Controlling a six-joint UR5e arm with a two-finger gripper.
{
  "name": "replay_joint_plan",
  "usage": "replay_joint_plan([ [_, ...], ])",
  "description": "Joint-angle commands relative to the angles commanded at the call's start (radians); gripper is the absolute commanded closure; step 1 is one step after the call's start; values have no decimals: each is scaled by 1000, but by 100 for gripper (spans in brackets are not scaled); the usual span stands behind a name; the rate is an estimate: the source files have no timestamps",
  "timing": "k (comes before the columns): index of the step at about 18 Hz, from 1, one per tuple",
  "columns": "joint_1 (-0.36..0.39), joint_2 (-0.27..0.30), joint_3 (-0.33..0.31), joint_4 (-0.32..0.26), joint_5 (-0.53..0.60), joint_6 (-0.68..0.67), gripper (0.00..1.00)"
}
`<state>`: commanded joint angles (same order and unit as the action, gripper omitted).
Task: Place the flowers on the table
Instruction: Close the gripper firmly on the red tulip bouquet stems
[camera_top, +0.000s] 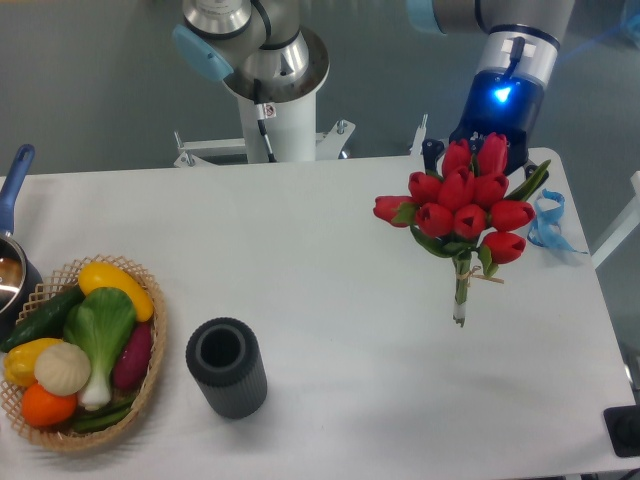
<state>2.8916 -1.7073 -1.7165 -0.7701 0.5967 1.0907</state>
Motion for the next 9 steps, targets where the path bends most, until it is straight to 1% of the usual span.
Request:
replay_joint_plan([
  [4, -3, -3, 20, -5, 18, -5, 61],
  [9, -3, 1, 11, -5, 29, -5, 61],
])
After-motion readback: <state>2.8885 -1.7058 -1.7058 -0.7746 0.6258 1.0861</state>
